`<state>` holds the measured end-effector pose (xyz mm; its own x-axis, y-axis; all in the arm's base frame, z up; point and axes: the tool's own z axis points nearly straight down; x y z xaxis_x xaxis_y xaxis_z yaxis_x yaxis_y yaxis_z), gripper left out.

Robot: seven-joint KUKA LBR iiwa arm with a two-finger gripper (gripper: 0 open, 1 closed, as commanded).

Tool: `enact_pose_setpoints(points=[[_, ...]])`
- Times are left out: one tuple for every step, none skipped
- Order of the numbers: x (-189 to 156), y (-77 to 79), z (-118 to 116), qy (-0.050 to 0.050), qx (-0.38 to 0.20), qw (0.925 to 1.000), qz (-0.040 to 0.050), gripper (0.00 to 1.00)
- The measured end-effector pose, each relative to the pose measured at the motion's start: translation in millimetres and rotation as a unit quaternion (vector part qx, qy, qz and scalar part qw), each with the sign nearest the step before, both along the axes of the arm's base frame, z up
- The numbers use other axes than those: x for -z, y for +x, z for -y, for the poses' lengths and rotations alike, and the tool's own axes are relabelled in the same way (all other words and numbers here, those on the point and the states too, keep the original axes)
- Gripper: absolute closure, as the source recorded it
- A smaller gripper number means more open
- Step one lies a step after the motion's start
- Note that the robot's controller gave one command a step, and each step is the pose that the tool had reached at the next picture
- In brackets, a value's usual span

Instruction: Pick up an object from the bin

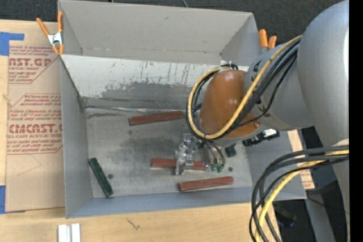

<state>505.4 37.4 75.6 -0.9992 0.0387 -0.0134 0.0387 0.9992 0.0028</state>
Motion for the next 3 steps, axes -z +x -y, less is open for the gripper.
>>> enact_pose_setpoints(points=[[-122.0,-2.9,-12.4,-0.001,-0.010,0.9999,-0.0063,1.00],[-122.0,-3.0,-12.4,-0.001,-0.010,0.9999,-0.0064,1.00],[-141.8,-1.5,-14.1,-0.001,0.041,0.9991,-0.0106,1.00]])
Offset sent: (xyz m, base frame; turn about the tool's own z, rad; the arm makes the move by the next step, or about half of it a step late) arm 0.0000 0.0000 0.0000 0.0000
